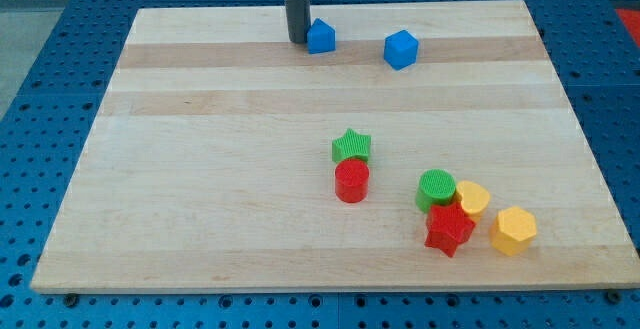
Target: Slide the blue cube a bit up
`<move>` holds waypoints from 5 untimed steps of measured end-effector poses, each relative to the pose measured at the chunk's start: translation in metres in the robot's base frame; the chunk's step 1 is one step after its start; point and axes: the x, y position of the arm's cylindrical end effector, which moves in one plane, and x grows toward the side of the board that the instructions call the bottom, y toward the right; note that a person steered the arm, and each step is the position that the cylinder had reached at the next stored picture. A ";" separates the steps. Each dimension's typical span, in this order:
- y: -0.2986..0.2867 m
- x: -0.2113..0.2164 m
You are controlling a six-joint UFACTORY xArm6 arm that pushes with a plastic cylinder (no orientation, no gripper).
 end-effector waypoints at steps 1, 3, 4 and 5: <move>-0.005 0.002; 0.035 0.109; 0.100 0.111; 0.159 0.108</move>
